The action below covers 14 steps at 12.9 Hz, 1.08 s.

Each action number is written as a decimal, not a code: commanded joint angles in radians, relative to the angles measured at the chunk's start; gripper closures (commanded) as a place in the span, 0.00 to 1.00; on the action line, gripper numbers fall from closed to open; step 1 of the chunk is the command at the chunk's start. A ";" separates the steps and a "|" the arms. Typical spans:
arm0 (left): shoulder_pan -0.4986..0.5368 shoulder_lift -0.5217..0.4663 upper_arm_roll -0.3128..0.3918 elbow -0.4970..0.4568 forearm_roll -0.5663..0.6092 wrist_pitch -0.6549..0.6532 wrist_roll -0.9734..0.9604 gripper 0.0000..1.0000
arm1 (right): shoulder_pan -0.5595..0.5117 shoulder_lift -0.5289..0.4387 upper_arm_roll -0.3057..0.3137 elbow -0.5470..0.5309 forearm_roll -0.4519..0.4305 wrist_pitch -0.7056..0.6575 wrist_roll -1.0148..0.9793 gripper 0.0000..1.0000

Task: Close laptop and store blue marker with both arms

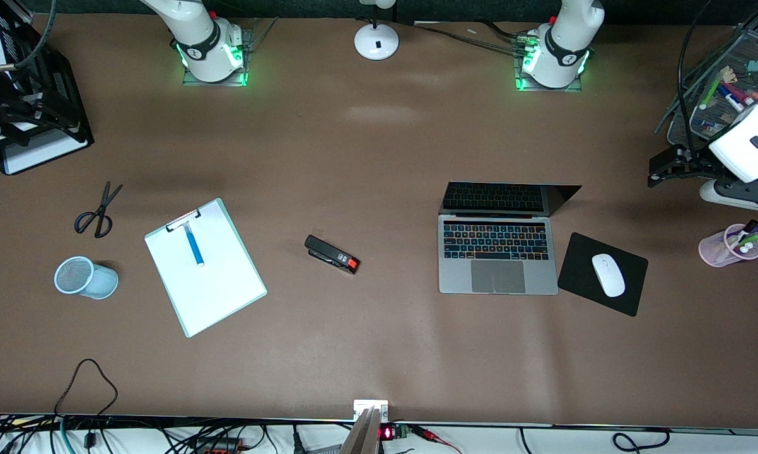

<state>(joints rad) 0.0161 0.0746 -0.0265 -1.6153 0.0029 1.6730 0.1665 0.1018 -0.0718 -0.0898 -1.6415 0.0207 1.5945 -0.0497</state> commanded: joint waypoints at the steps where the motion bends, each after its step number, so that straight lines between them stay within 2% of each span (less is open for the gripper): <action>1: -0.004 0.013 -0.003 0.038 0.019 -0.033 -0.013 0.00 | -0.010 0.001 0.005 0.011 0.001 -0.028 0.005 0.00; 6: -0.004 0.013 -0.001 0.038 0.019 -0.033 -0.012 0.00 | -0.017 0.039 -0.001 0.012 -0.002 -0.028 -0.010 0.00; 8: -0.004 0.014 -0.001 0.038 0.019 -0.033 -0.012 0.00 | -0.017 0.085 -0.004 0.005 -0.001 -0.036 -0.036 0.00; 10: -0.002 0.013 -0.001 0.038 0.017 -0.033 -0.013 0.00 | -0.016 0.166 -0.004 0.002 0.001 -0.021 -0.172 0.00; 14: -0.005 0.017 -0.003 0.037 0.019 -0.033 -0.010 0.00 | -0.014 0.277 -0.004 -0.037 0.004 0.166 -0.197 0.01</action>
<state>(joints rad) 0.0153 0.0751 -0.0266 -1.6138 0.0029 1.6654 0.1647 0.0928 0.1774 -0.0963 -1.6635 0.0205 1.6995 -0.2197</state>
